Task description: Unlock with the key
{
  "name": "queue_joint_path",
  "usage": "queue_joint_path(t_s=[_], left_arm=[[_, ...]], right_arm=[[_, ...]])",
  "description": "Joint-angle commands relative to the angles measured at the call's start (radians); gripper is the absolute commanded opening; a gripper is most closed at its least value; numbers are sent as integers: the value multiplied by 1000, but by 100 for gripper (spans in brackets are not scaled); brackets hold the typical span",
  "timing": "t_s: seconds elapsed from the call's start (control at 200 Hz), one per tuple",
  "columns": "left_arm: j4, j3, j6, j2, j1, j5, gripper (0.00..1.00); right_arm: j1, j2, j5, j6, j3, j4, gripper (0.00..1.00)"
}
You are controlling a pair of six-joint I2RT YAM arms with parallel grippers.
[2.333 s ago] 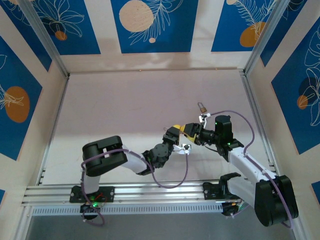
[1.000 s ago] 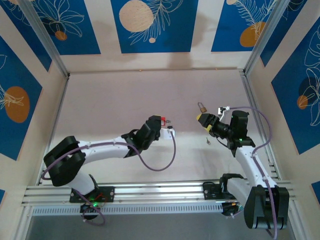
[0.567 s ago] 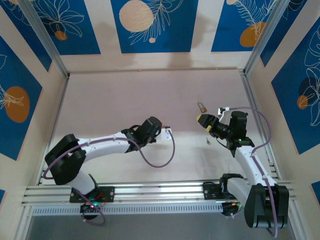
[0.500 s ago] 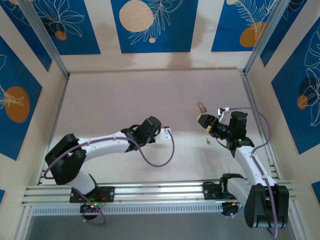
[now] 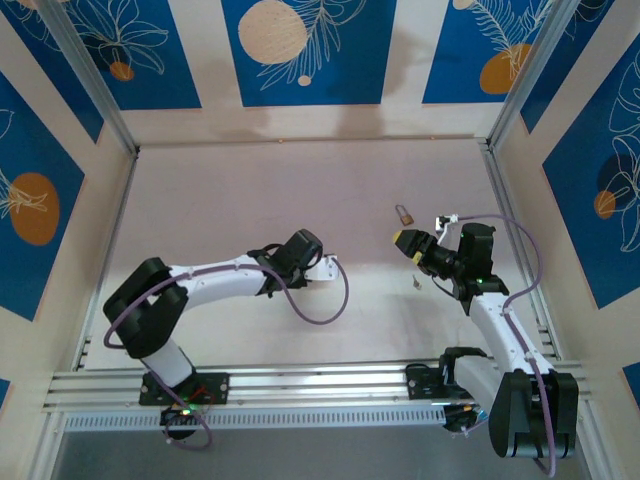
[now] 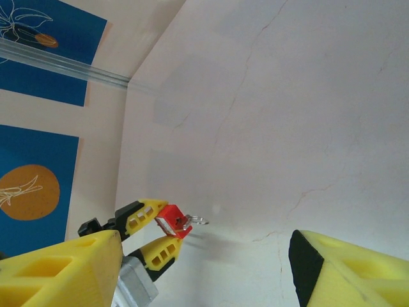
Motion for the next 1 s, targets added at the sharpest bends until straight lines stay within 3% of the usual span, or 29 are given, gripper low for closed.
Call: queue_joint_path(t_s=[0.0,0.995], left_arm=[[-40,48,-13,29,17,25,32],[-2,149,62,212,156,71,35]], right_arm=[[7,-13,-15,-17,-15,-15,70],[12,10,-25,-18,-17,1,70]])
